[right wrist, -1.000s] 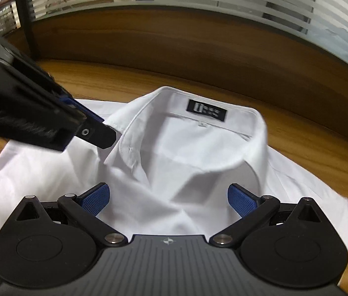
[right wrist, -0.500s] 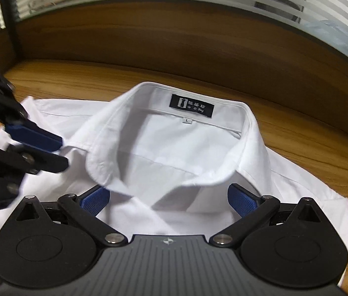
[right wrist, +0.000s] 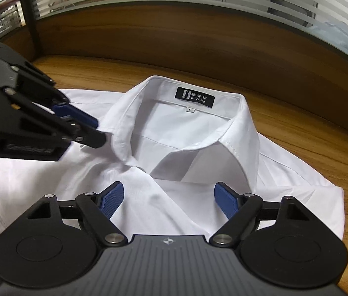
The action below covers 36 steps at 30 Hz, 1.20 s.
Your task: Fold clothes
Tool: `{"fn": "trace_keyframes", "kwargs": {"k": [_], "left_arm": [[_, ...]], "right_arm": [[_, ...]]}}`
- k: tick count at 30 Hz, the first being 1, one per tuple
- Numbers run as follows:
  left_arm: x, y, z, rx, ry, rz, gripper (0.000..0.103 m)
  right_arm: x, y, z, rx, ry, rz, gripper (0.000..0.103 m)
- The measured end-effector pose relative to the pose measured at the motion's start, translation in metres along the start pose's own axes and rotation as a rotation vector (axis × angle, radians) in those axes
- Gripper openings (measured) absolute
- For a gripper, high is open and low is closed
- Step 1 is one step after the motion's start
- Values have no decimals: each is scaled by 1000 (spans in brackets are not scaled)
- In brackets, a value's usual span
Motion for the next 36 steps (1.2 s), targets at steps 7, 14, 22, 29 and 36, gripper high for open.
{"fn": "trace_keyframes", "kwargs": {"k": [7, 14, 22, 29, 36], "left_arm": [[-14, 0, -10, -13, -24, 4, 47], [-67, 26, -61, -59, -64, 40, 51], [-92, 85, -105, -188, -36, 103, 54], [-91, 135, -110, -224, -54, 94, 59], [-59, 163, -89, -157, -66, 41, 63]], "right_arm": [[-18, 7, -5, 19, 3, -1, 91], [-59, 23, -29, 41, -31, -20, 95], [-101, 39, -63, 134, -46, -56, 99], [-114, 68, -103, 250, -41, -85, 99], [-113, 124, -156, 488, -40, -205, 99]]}}
Point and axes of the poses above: each gripper's, at about its wrist camera, not at the fingertips, and x roughly the way its jaws point, y to its left, z to its top, the point moved 2 cm from there along x, roughly the way its jaws point, and after that the axes turned 12 degrees about y, right-handed, at the moved point
